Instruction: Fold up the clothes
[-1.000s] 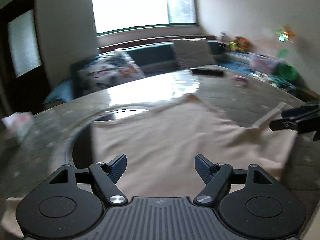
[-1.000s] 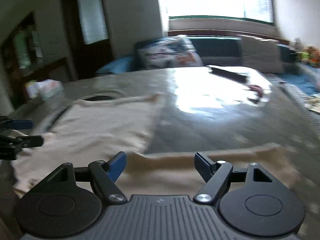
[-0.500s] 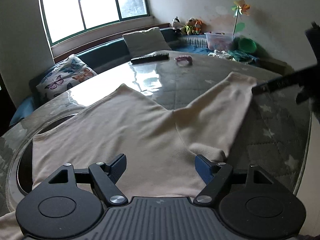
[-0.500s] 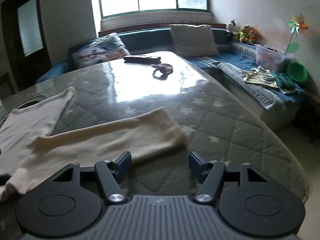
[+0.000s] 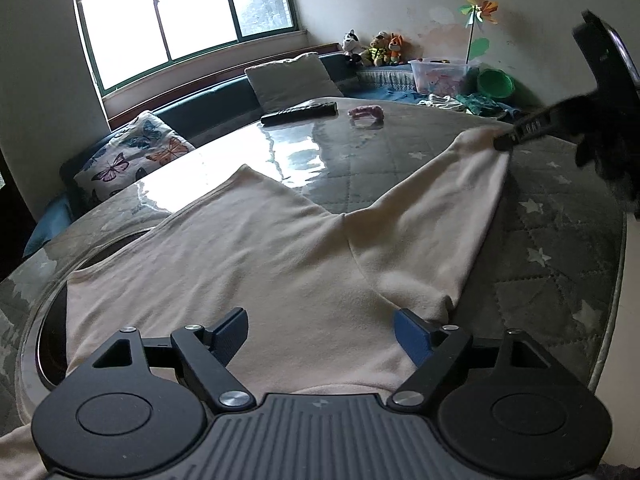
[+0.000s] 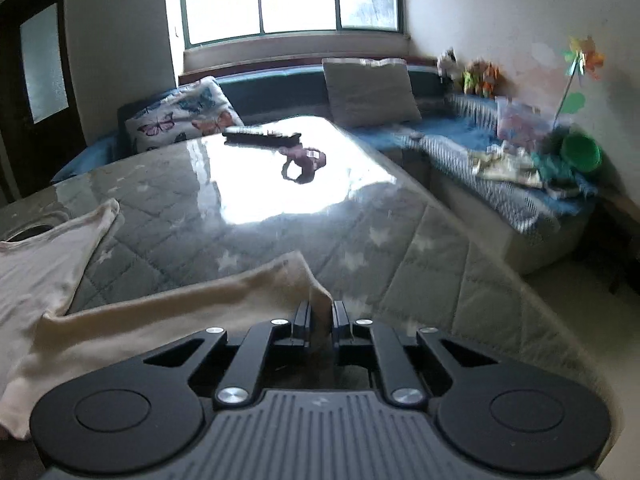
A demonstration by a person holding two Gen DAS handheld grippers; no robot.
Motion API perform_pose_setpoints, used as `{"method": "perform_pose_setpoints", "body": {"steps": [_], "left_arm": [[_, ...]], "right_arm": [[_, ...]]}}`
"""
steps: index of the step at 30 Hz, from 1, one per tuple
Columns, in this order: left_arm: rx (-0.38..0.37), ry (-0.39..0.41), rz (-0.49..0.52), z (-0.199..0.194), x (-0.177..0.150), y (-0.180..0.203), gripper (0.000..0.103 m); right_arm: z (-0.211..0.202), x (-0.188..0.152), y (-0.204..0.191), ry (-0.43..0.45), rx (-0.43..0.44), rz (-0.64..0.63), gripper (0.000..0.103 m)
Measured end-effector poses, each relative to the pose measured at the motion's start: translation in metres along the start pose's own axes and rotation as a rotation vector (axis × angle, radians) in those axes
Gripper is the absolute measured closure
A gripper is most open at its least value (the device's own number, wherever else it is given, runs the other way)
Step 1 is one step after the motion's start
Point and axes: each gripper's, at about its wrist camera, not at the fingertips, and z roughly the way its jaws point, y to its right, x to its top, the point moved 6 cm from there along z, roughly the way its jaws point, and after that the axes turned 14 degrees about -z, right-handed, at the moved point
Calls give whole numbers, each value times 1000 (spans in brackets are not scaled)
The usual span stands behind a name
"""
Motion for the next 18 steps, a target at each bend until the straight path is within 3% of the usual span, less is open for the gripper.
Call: {"method": "perform_pose_setpoints", "body": {"steps": [10,18], "left_arm": [[12,28,-13,-3,13,-6,19],[12,11,7,8,4,-1,19]], "right_arm": [[10,-7,6,-9,23,52,95],[-28,40,-3,101,75,3,95]]}}
